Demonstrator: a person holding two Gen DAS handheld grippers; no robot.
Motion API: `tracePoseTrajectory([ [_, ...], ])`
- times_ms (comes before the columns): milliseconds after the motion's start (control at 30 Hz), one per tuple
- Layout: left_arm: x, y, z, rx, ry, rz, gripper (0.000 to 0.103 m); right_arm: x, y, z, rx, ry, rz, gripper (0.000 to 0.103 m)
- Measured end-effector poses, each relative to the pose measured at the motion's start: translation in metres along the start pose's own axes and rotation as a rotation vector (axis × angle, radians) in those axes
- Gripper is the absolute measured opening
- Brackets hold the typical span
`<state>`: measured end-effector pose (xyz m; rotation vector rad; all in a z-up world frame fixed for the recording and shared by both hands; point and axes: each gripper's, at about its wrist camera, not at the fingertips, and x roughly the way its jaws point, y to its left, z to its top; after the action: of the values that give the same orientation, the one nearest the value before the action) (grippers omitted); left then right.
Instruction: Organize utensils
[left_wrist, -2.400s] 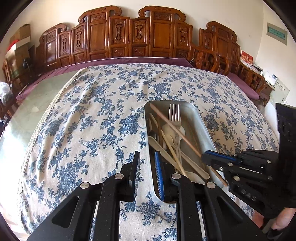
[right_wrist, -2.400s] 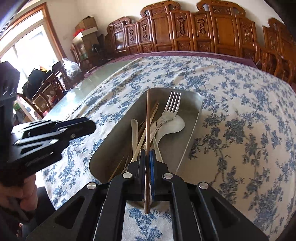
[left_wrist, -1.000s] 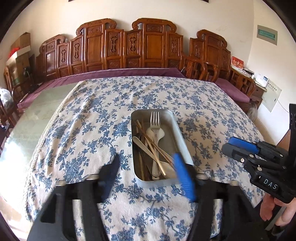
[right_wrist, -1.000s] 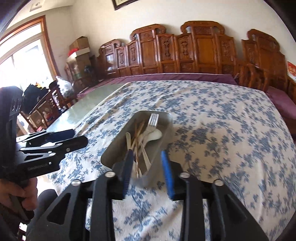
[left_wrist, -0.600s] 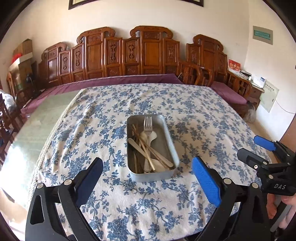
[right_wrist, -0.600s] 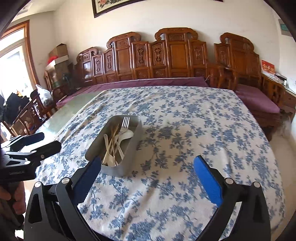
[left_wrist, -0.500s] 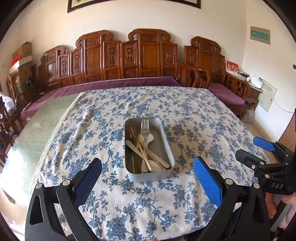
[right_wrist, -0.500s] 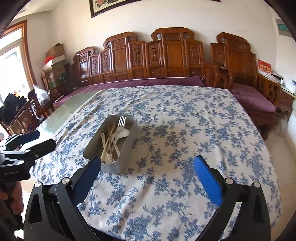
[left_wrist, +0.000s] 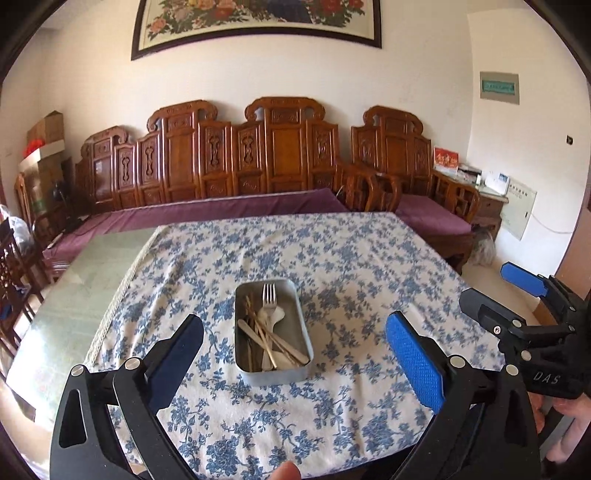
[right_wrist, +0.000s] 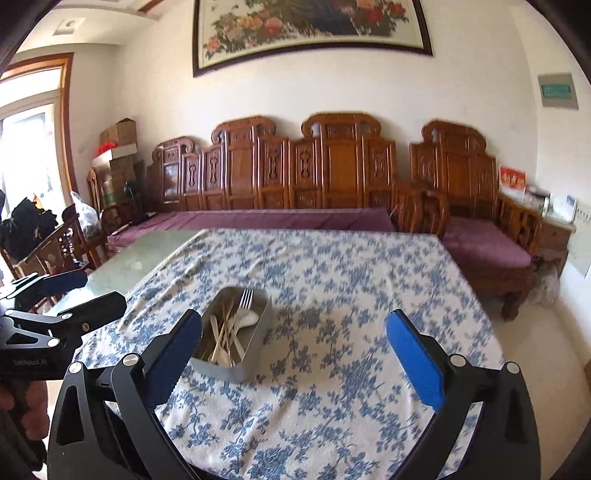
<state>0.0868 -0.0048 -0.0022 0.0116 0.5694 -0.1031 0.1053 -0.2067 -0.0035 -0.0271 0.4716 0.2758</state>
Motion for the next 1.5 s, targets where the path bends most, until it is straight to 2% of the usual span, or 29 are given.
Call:
tracePoseTrajectory([
  [400,-0.038,-0.011,0.016,0.008,-0.087,0.018,0.095,-0.039,-0.007,0.019,0.013,-0.101,-0.017,0.101],
  [1500,-0.045,-0.007,0.013,-0.018,-0.124,0.047,0.095,-0.039,-0.012,0.015,0.033,-0.097,-0.015,0.101],
])
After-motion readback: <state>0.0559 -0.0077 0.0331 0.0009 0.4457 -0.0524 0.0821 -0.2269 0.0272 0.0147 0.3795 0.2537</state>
